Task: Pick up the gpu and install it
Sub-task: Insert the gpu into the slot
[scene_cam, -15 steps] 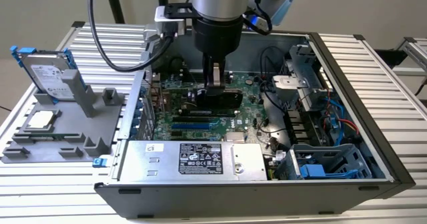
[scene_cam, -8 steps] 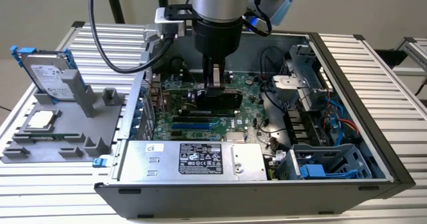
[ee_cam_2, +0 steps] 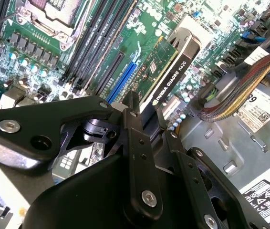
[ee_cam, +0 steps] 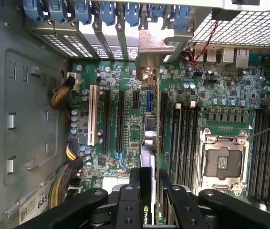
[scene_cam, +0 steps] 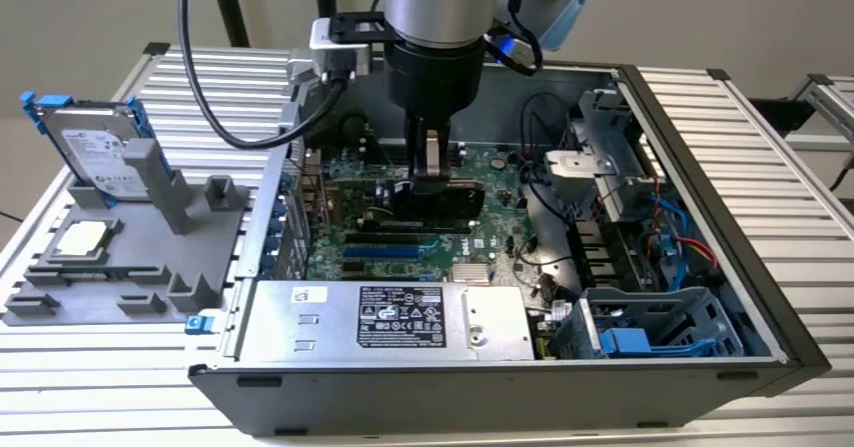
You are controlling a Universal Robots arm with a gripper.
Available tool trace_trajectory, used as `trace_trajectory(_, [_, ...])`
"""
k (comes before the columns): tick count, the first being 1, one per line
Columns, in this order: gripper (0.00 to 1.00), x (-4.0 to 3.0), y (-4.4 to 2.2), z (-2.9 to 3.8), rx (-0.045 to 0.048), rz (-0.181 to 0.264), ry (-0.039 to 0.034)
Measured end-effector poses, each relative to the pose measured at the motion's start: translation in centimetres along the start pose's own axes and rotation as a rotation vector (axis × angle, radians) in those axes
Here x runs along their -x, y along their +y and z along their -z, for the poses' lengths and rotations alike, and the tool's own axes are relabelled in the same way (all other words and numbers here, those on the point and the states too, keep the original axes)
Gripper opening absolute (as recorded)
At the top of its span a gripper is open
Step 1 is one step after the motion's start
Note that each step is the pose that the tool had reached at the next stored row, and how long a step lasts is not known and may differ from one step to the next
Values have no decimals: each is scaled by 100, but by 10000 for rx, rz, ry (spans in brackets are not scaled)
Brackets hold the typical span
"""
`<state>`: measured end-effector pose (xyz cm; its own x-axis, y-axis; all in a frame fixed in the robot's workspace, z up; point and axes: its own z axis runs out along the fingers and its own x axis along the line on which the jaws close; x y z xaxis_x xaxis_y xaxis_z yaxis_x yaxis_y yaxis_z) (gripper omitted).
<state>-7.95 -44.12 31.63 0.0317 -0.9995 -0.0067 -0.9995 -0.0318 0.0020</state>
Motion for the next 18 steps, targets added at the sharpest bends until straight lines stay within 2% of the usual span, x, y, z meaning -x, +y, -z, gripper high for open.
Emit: trace_trajectory(18, [0, 0, 0, -50, 0, 21, -1])
